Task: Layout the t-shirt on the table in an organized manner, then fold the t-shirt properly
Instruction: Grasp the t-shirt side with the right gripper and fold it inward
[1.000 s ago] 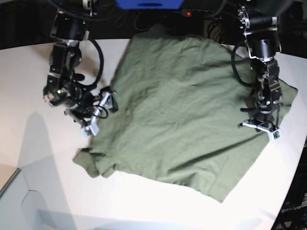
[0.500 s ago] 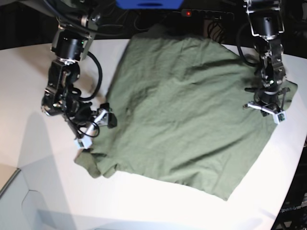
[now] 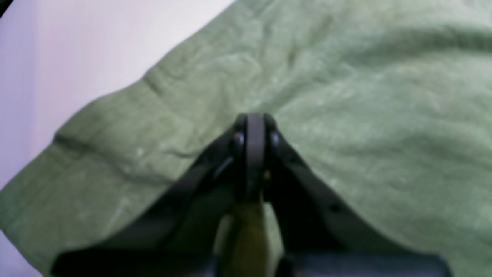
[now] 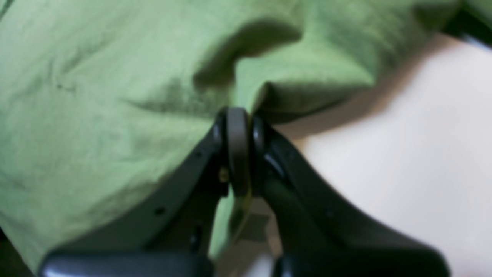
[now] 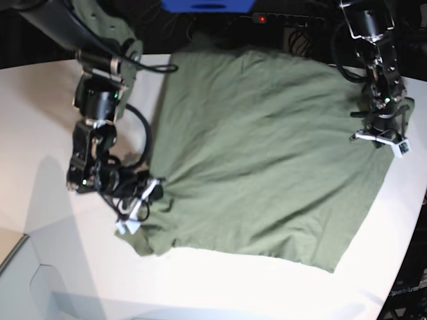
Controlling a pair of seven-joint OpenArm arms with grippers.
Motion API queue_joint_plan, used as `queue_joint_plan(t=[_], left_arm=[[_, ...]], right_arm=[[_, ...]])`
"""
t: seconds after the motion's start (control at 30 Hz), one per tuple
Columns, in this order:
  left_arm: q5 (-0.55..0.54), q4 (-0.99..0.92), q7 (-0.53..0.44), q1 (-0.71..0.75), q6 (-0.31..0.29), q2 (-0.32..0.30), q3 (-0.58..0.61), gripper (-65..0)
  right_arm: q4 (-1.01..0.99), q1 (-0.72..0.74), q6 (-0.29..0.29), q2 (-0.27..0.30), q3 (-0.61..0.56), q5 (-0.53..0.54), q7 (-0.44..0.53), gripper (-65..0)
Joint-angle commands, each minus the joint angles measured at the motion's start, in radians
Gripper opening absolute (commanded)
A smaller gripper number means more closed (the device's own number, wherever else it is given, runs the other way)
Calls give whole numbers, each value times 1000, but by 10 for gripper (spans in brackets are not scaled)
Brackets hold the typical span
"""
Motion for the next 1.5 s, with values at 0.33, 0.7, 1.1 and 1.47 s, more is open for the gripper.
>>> queue_joint_plan(t=[0.33, 0.7, 1.1, 1.47], left_arm=[[7, 245, 242, 8, 10, 127, -40, -648], [7, 288, 257, 5, 10, 154, -39, -648], [13, 279, 260, 7, 10, 147, -37, -648], [8, 279, 260, 13, 10, 148, -37, -648]], right_arm=[[-160, 283, -57, 42, -65, 19, 160, -650], [128, 99, -183, -10, -715, 18, 161, -650], [240, -16, -234, -113, -918, 21, 190, -369], [411, -18, -234, -10, -792, 19, 186, -313]])
